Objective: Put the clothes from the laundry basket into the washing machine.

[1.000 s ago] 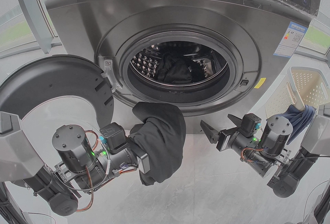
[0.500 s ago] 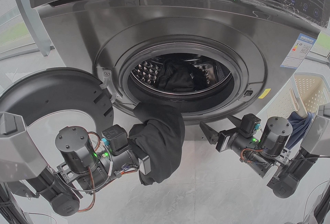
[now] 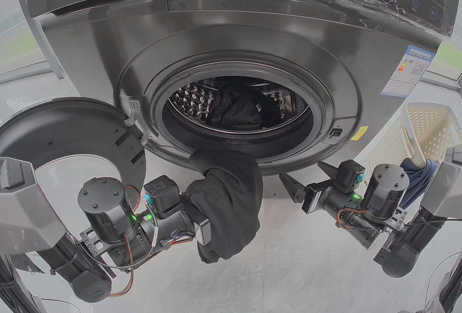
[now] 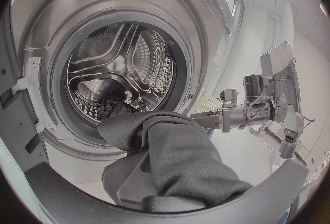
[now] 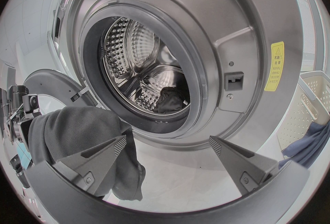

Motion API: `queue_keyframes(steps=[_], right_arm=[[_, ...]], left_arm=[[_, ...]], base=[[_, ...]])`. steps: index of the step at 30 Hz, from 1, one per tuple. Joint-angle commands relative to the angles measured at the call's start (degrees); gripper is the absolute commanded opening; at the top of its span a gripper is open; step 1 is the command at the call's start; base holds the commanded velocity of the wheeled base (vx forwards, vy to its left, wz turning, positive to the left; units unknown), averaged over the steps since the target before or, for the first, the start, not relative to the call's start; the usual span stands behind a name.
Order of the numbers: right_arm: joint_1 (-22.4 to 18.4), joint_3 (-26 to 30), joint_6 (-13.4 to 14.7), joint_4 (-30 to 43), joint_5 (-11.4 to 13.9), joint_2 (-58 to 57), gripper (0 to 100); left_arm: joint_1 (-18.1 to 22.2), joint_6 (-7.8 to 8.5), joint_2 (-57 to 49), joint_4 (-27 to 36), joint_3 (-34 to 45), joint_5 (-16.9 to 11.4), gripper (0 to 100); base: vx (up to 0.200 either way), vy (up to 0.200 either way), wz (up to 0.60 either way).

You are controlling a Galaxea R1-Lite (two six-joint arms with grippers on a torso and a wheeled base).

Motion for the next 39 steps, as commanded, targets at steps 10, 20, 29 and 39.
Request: queue_keyframes(steps=[10,20,29,39], right_arm=[[1.3,1.24,-0.01,-0.03,0.56,0.0,100],[7.46,12.41,-1.15,-0.03,2.23,-2.2,100],[10.44,16.89,-2.2,-0.03,2.4,-4.04,100],[10.97,18.03,-2.2,0.05,2.23,-4.04,100]], left_arm=[[0.3,-0.05,0.73,-0.04,-0.72,0.1,0],[-0.4,-1.28,5.04,-0.04,-9.24,0.71,0],[1.36,-1.81,15.41,0.05,-23.92,2.73,0],[3.29,-4.44,23.23,1.02,-35.88,3.09,0]], base=[[0.12,0.0,0.0],[0.0,0.0,0.0],[0.0,0.0,0.0],[0.0,0.0,0.0]])
